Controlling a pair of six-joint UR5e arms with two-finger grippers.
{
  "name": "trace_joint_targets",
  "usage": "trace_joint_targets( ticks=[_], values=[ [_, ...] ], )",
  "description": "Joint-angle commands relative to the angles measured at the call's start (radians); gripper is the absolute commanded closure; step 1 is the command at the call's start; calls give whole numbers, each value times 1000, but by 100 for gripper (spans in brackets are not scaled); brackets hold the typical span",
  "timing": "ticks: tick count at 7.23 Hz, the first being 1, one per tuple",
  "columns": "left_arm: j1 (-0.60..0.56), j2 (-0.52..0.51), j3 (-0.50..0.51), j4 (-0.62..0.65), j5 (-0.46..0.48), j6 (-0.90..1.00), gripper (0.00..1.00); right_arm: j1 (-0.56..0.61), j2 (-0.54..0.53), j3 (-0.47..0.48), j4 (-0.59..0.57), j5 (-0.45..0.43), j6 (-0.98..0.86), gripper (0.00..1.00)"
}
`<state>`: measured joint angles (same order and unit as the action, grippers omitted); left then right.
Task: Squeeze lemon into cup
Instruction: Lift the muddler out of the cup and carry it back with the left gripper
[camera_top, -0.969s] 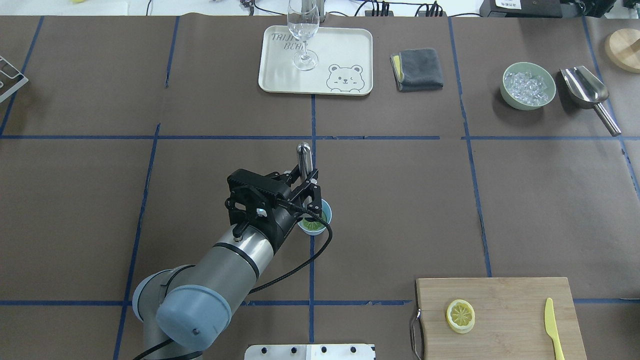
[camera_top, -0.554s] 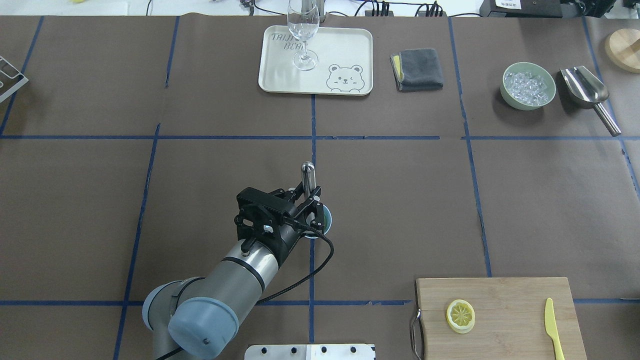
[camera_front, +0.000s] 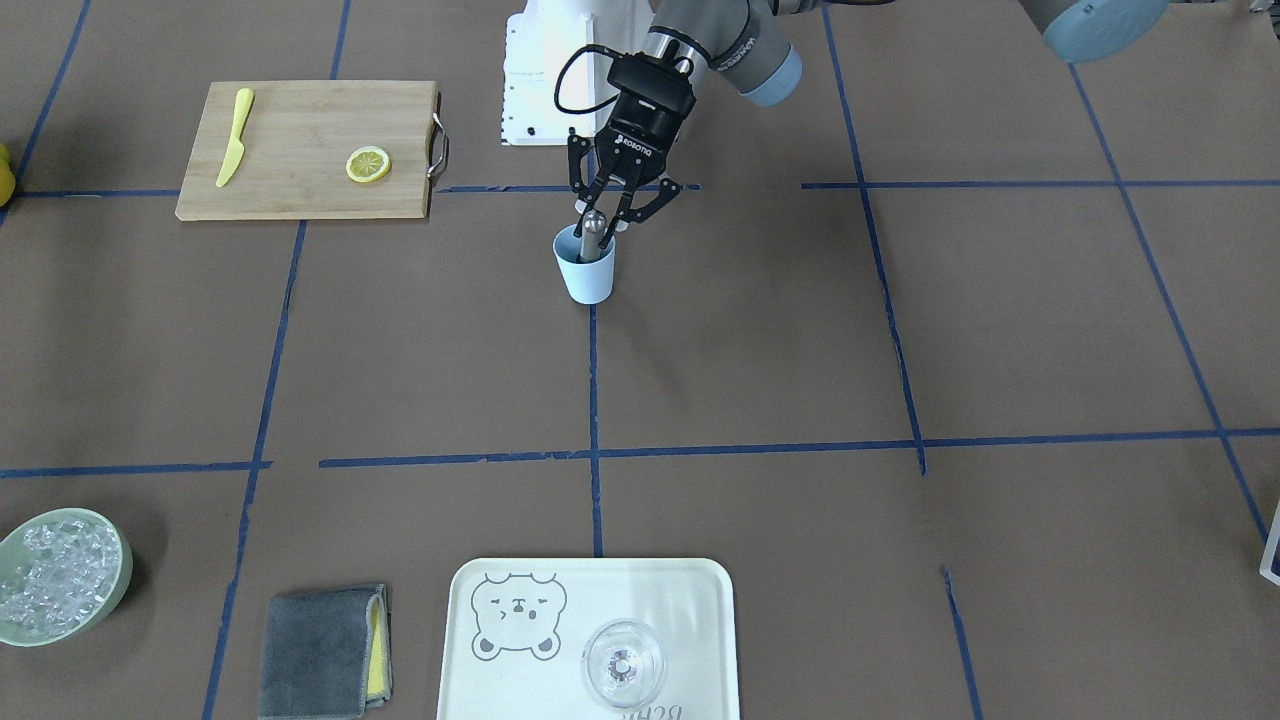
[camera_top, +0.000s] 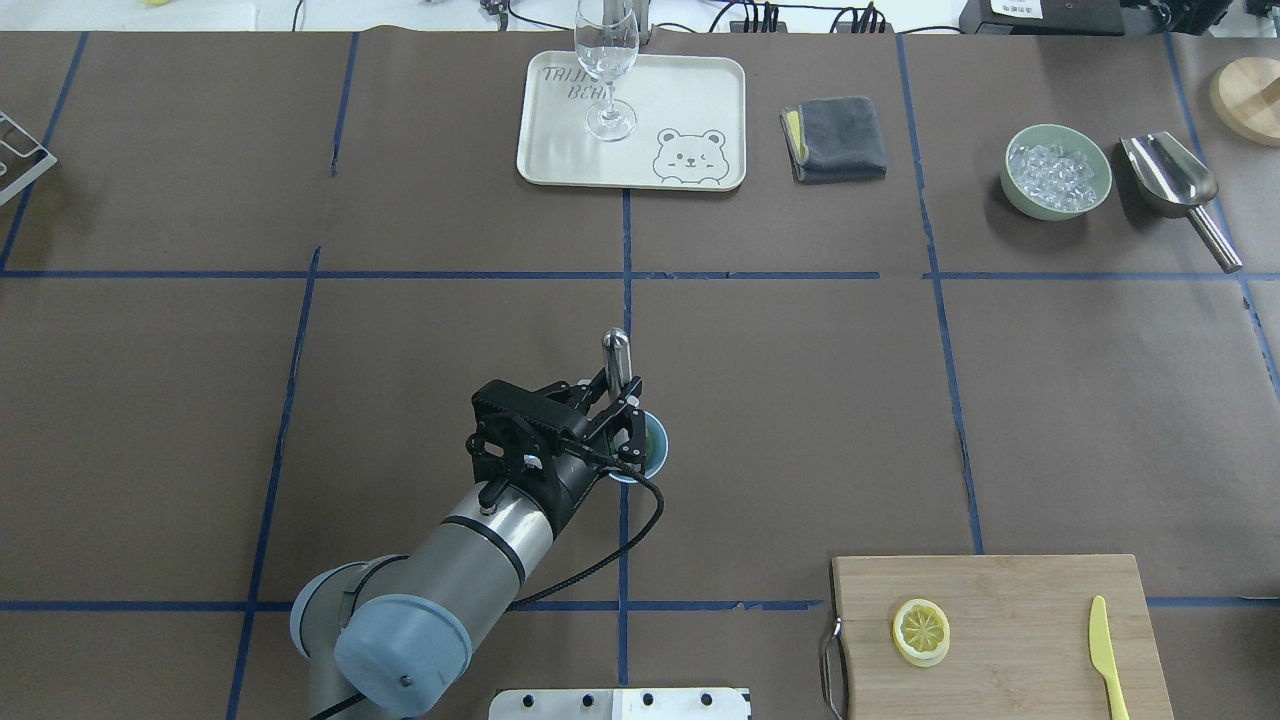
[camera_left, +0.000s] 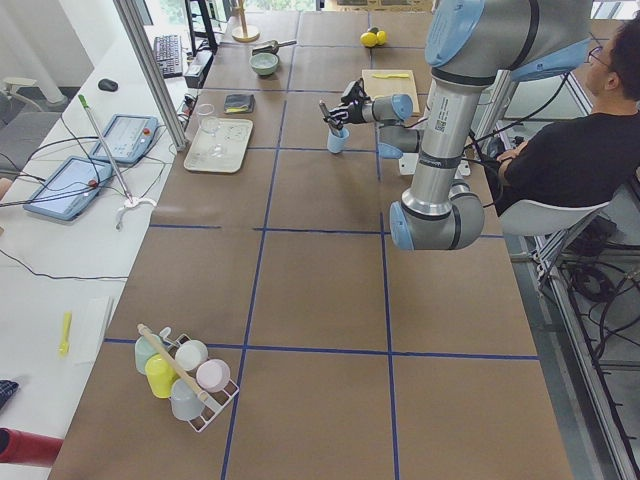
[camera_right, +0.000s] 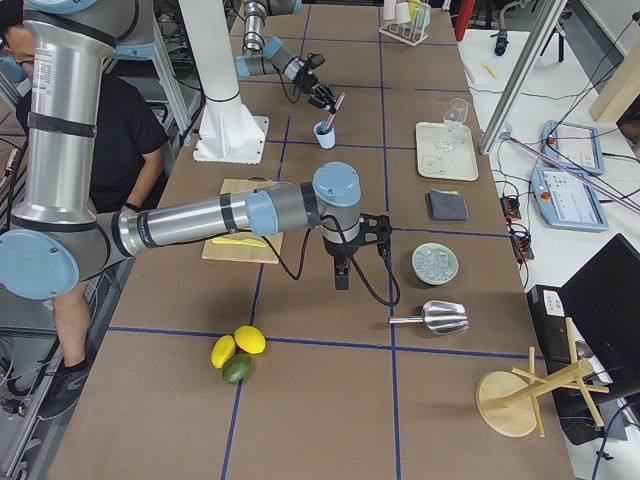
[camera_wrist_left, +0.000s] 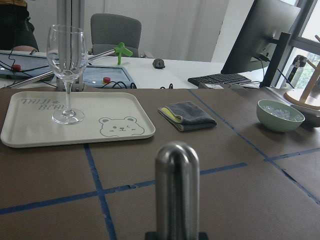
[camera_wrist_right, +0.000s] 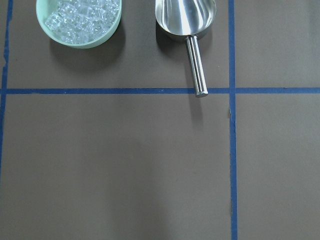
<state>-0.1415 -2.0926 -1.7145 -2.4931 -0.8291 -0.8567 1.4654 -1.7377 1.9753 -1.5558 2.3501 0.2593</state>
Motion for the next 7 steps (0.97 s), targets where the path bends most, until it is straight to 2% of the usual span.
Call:
trace_joint_targets(
  ticks=[1, 3, 5, 6, 7],
  values=[
    [-6, 3, -80, -7, 1, 74, 100, 3, 1, 0, -1, 0, 0, 0],
    [-13, 2, -118, -6, 1, 77, 100, 3, 4, -1, -1, 0, 0, 0],
    [-76, 0, -174, -7, -2, 139, 100, 4, 1, -1, 0, 0, 0, 0],
    [-126, 5, -177, -3, -46, 139, 100, 4, 0, -4, 2, 0, -3, 0],
    [-201, 50, -177, 6, -138, 139, 100, 6, -5, -7, 2, -3, -5, 0]
  ],
)
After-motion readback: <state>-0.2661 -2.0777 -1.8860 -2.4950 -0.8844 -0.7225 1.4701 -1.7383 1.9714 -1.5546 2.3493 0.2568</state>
